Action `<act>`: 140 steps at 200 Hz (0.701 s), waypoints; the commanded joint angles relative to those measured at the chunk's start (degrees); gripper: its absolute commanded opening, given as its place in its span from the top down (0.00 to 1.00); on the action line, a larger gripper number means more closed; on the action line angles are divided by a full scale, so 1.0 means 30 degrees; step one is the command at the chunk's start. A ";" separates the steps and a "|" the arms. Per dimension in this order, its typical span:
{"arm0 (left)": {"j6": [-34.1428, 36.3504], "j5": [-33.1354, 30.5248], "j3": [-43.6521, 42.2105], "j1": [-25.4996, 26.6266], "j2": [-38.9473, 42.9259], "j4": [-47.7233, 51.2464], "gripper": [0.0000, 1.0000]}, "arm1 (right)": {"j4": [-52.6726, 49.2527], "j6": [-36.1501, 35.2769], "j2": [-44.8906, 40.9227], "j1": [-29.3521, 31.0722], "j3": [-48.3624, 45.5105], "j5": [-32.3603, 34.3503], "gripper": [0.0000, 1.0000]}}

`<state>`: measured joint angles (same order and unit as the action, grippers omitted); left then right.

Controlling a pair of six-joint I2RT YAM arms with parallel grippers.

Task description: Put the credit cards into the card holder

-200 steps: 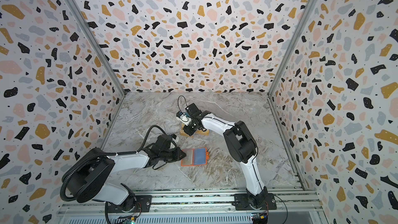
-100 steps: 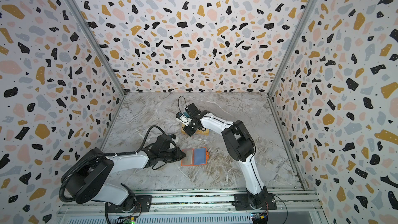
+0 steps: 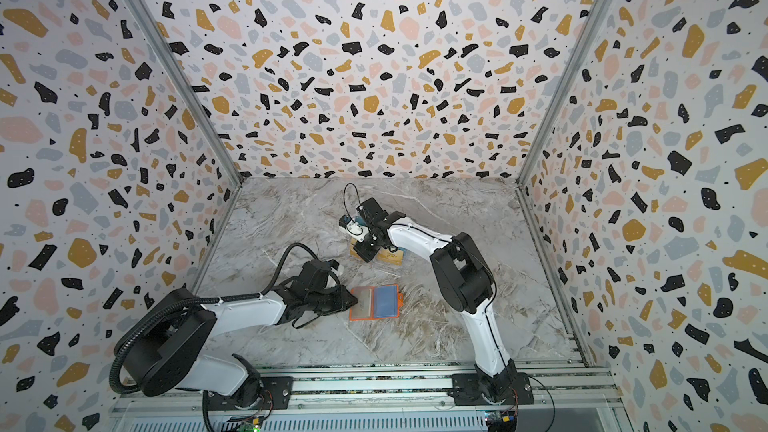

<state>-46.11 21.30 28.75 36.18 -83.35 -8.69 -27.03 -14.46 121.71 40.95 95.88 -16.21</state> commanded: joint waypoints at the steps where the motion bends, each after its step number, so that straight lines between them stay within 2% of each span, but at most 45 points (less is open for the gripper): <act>1: 0.0089 -0.0441 -0.0151 0.0126 0.0183 0.0589 0.80 | -0.0370 0.0311 -0.1982 0.0064 0.0843 0.0008 1.00; 27: 0.0061 -0.0478 -0.0211 0.0126 0.0094 0.0560 0.80 | -0.0087 0.1625 -0.3323 -0.0026 0.0618 -0.1150 1.00; 46: 0.0031 -0.0464 -0.0239 0.0142 0.0097 0.0528 0.80 | 0.0865 0.3218 -0.4784 -0.0193 -0.0763 -0.2215 1.00; 69: 0.0076 -0.0506 -0.0327 0.0148 0.0141 0.0687 0.80 | 0.2892 0.6100 -0.6996 -0.0802 -0.4125 -0.4914 1.00; 104: 0.0279 -0.0483 -0.0400 0.0169 0.0153 0.1023 0.80 | 0.8325 1.2412 -1.0291 -0.2087 -1.0759 -1.0199 1.00; 119: 0.0390 -0.0467 -0.0301 0.0140 0.0014 0.1047 0.80 | 0.9437 1.3892 -1.0969 -0.2135 -1.2708 -1.0705 1.00; 140: 0.0516 -0.0348 -0.0151 0.0153 -0.0223 0.1167 0.81 | 0.9849 1.4747 -1.1330 -0.1791 -1.4599 -1.0716 1.00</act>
<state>-45.78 20.36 28.75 36.40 -83.29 -7.33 -3.55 20.64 89.93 34.13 56.82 -42.96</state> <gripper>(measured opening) 0.197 0.056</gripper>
